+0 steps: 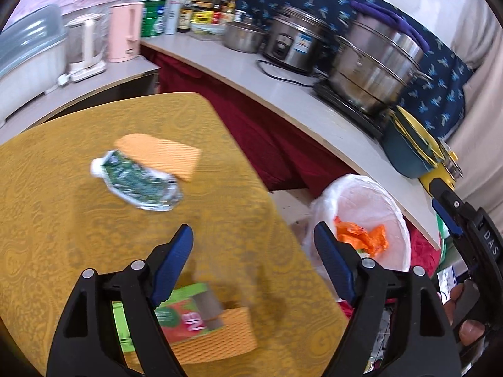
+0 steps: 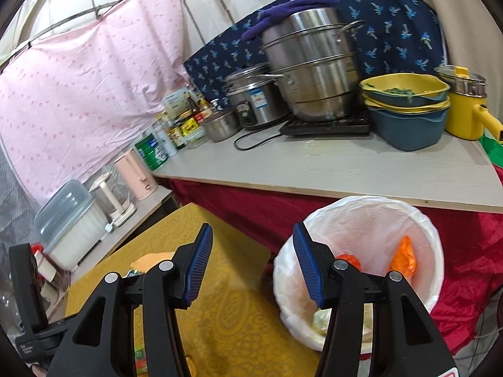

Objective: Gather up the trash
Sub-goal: 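Grasp the green-and-white drink carton with the left tool while the right tool grasps the orange mesh sleeve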

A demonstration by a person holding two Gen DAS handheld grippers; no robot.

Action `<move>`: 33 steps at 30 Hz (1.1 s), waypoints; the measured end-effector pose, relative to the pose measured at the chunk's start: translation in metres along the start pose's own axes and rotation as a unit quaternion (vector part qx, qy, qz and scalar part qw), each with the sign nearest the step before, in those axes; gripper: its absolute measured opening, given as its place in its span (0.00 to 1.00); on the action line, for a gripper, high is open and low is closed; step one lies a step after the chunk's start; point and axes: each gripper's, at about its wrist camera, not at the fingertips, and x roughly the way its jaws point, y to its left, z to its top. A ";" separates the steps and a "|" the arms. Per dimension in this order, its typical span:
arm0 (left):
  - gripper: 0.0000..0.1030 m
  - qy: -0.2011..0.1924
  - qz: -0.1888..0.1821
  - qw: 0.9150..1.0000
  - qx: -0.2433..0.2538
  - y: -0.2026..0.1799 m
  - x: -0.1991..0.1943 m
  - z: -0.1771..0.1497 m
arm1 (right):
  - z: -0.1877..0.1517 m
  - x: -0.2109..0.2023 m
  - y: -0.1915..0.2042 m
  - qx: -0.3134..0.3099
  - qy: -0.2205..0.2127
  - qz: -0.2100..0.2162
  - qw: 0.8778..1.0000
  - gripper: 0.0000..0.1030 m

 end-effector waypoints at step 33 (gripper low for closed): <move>0.66 0.088 0.046 0.976 -0.196 0.177 0.096 0.037 | -0.058 0.170 0.144 -0.109 0.149 0.068 0.981 0.50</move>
